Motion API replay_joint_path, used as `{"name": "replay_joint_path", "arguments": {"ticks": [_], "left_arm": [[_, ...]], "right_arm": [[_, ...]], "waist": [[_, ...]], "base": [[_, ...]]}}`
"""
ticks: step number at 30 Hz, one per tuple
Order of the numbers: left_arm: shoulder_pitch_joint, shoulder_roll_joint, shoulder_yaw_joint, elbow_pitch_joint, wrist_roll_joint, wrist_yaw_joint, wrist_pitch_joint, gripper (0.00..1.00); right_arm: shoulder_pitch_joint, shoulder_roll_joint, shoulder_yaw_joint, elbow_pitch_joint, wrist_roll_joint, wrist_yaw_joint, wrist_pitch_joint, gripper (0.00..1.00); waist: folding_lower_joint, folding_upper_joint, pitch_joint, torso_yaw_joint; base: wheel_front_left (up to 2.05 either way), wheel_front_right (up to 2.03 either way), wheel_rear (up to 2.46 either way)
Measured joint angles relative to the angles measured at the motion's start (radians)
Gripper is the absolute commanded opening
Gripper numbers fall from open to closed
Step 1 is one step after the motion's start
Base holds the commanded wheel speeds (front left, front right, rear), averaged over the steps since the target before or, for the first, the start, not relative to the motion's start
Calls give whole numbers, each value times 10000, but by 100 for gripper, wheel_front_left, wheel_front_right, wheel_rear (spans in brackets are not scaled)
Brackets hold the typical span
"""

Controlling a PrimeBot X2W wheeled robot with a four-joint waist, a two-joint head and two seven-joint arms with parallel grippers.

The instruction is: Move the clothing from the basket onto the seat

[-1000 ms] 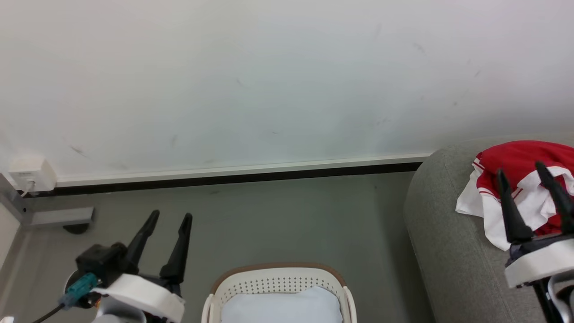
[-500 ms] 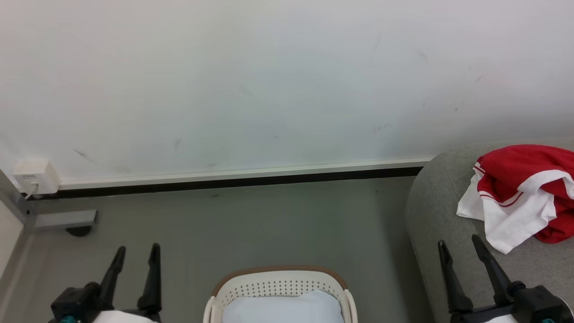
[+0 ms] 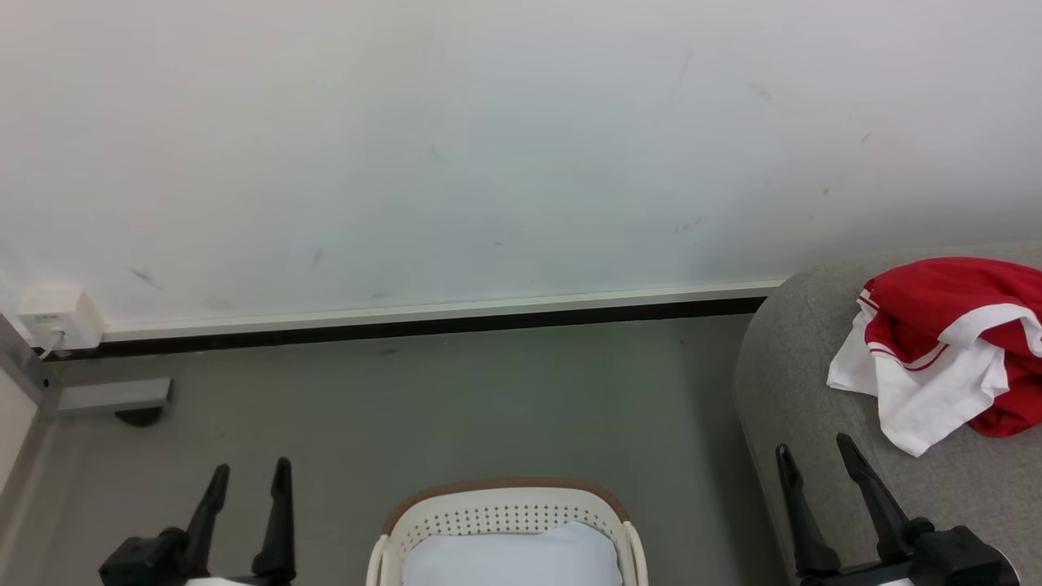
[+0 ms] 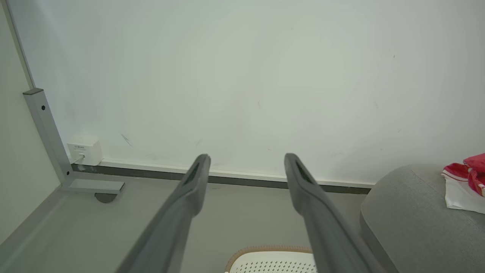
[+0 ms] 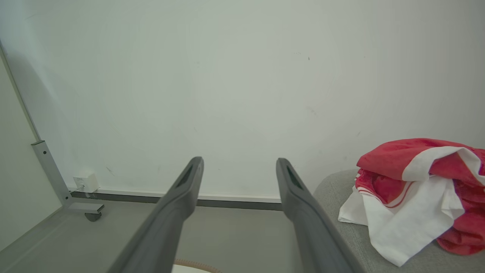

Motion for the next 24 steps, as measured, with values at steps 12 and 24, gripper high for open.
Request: {"name": "replay_joint_path", "arguments": {"ticks": [12, 24], "left_arm": [[-54, -138, 180, 180, 213, -71, 0, 100], [209, -343, 173, 650, -800, -69, 395, 0]], "right_arm": [[-9, 59, 123, 142, -38, 0, 0, 100], [244, 36, 92, 527, 1070, 0, 257, 0]], "waist": [[0, 0, -9, 30], [0, 0, 6, 62]], "base": [[0, 0, 0], [0, 0, 0]]}}
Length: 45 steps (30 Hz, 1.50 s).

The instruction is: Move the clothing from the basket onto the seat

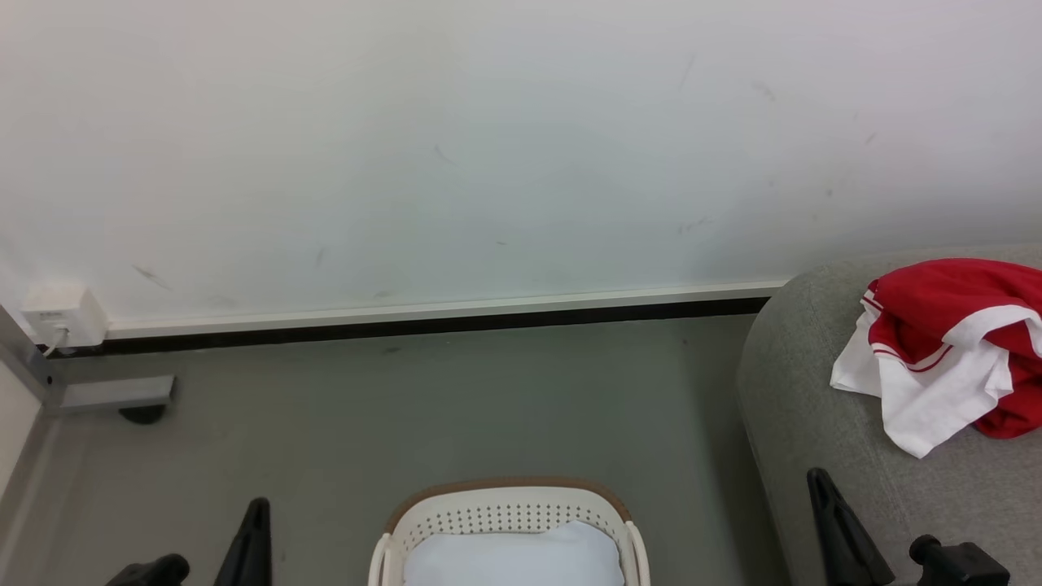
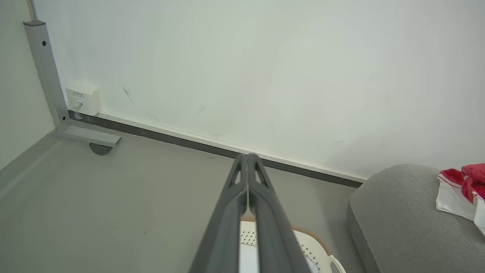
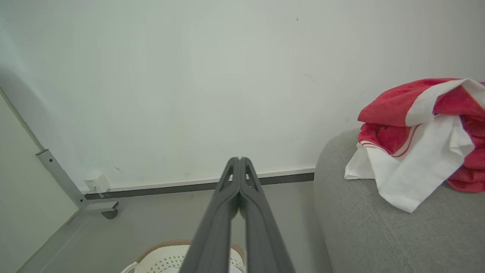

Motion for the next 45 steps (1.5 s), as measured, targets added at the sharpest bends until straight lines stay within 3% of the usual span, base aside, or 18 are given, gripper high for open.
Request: {"name": "replay_joint_path", "arguments": {"ticks": [23, 45], "left_arm": [[-192, -69, 111, -236, -3800, 0, 930, 0], [-398, -117, 245, -414, -6573, 0, 1687, 0]], "right_arm": [[-137, -127, -520, 29, 3952, 0, 817, 0], [-392, -188, -968, 52, 6755, 0, 1482, 0]], "waist": [[0, 0, 68, 106], [0, 0, 132, 208]], "base": [[0, 0, 0], [0, 0, 0]]}}
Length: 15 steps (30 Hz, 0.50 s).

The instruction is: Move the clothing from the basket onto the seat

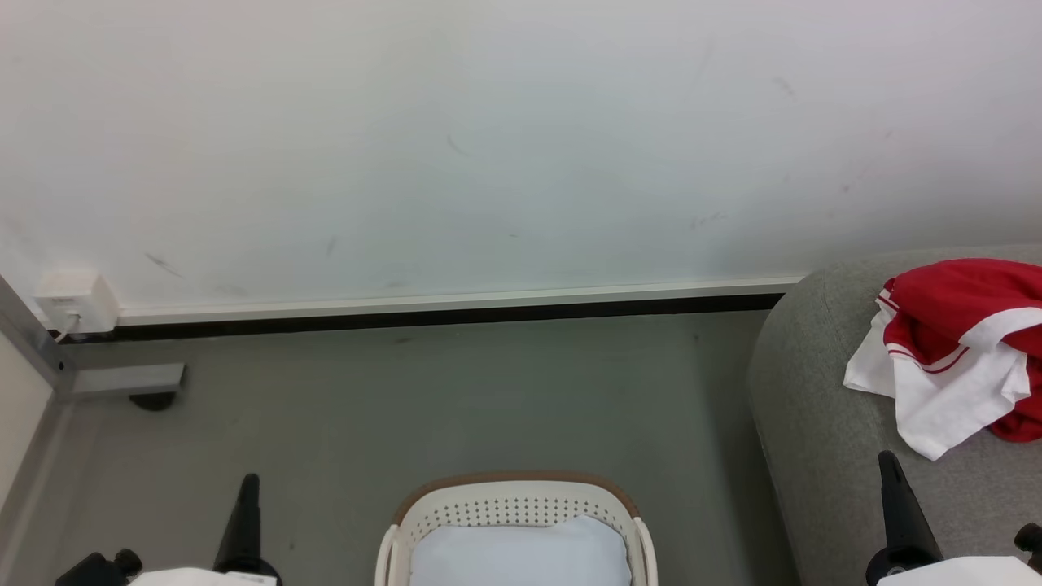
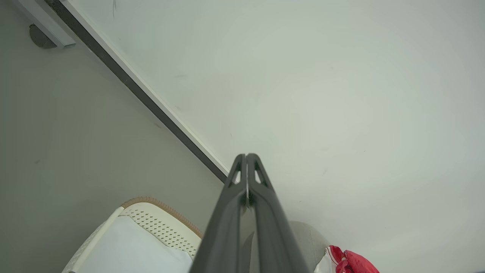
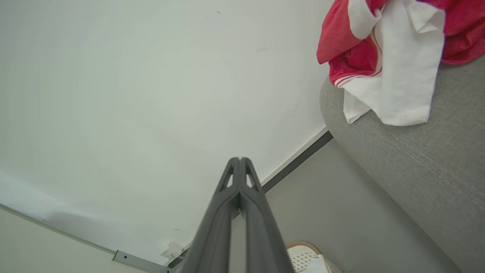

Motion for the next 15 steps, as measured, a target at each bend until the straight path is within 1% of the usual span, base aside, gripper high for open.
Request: {"name": "replay_joint_path", "arguments": {"ticks": [15], "left_arm": [[-106, -42, 58, -82, -1670, 0, 441, 0]], "right_arm": [[-109, -13, -301, 13, 1634, 0, 422, 0]], "waist": [[0, 0, 44, 70]], "base": [[0, 0, 0]]}}
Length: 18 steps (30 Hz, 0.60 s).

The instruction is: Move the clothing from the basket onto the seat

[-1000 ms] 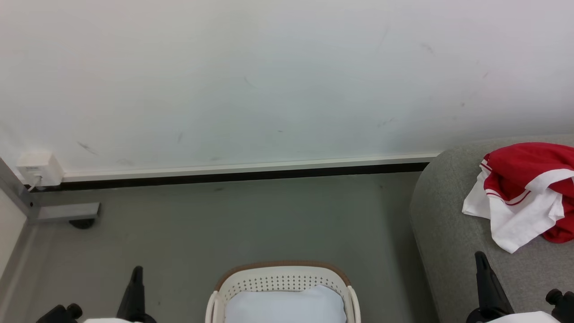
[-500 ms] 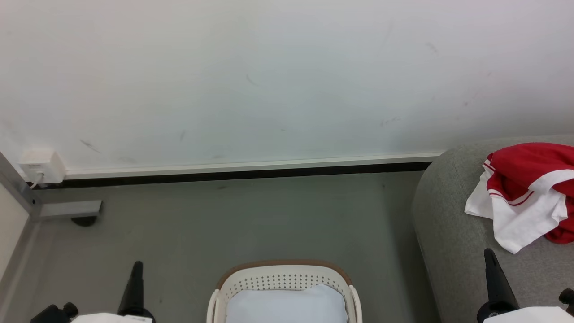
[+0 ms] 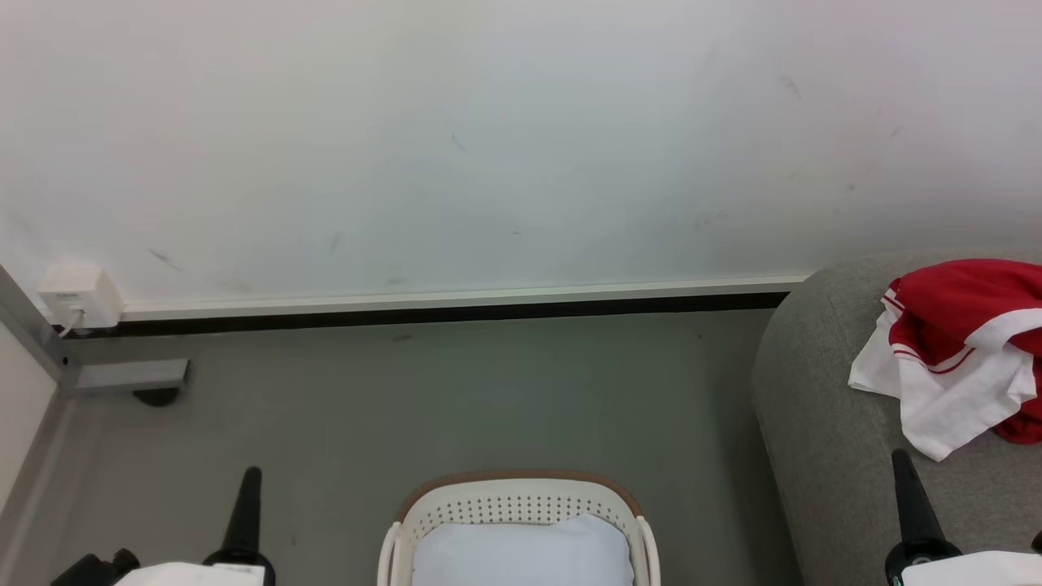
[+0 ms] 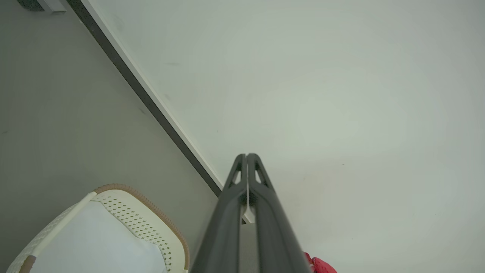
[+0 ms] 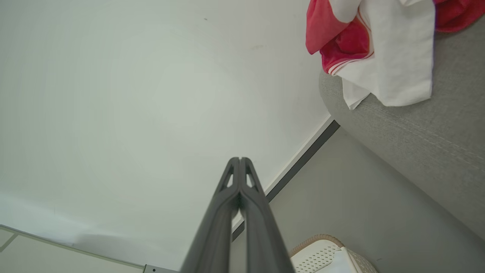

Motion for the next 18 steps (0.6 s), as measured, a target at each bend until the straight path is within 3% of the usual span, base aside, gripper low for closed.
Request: {"name": "replay_joint_path", "arguments": {"ticks": [18], "left_arm": [[-155, -38, 71, -104, -1586, 0, 460, 0]], "right_arm": [[-160, -2, -332, 17, 1605, 0, 460, 0]], "waist": [[0, 0, 52, 83]], "base": [[0, 0, 0]]}}
